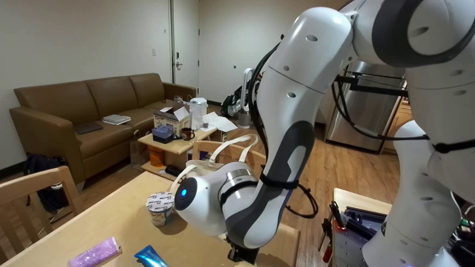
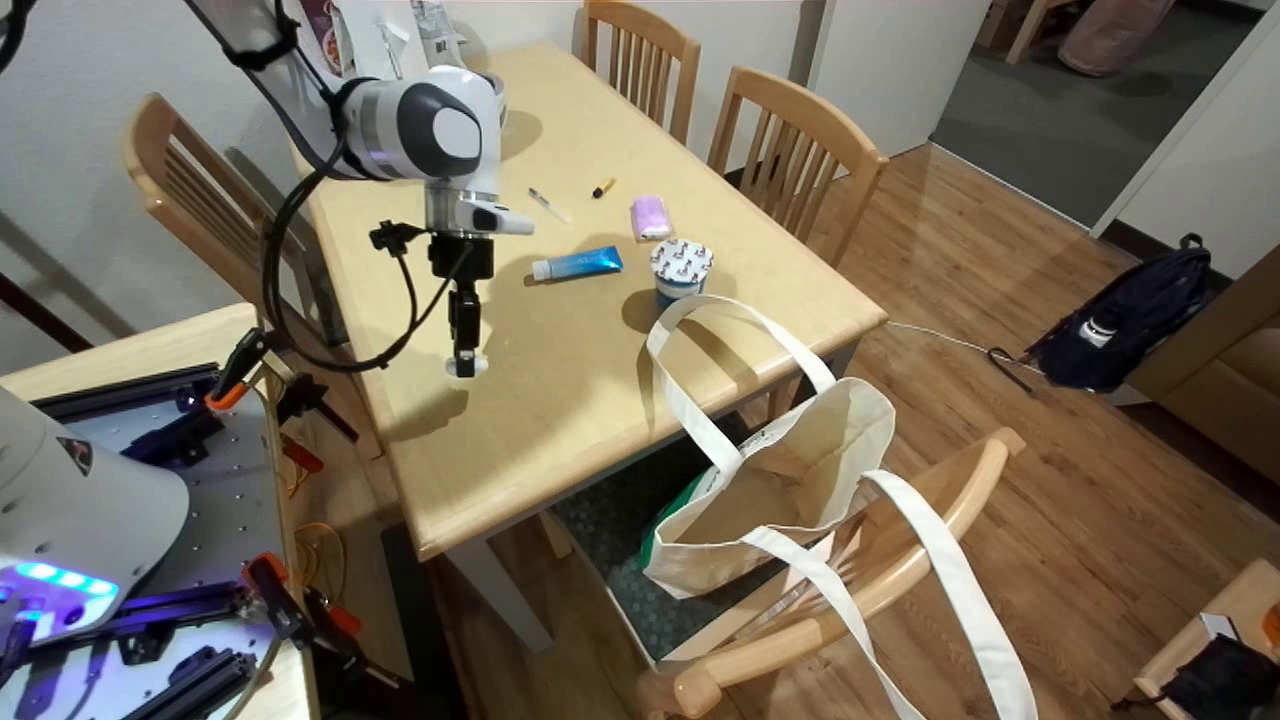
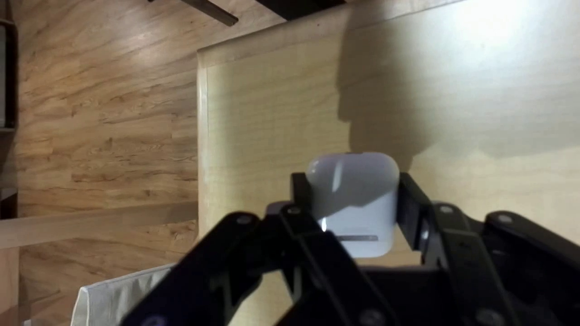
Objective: Move the white bar of soap to the right
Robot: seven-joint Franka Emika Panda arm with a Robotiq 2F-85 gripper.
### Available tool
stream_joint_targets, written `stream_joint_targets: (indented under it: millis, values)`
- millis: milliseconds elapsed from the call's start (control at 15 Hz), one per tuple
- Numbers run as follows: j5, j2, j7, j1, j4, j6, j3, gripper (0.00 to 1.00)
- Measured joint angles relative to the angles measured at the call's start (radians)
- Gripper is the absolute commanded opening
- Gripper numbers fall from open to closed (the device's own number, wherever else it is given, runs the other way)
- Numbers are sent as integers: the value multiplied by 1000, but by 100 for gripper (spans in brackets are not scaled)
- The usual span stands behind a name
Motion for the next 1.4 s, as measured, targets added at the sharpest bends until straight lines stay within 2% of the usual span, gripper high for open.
stream_joint_targets:
  millis: [200,467,933,1133,1400]
  values:
    - [-123,16,40,2,-58,166,-12,23]
    - [-290,3,121,9,-147,389,-62,23]
    - [-435,-29,274,18,-271,685,-170,23]
    - [-488,-22,279,14,-304,816,-220,23]
    - [-551,-9,225,-4,-314,914,-252,23]
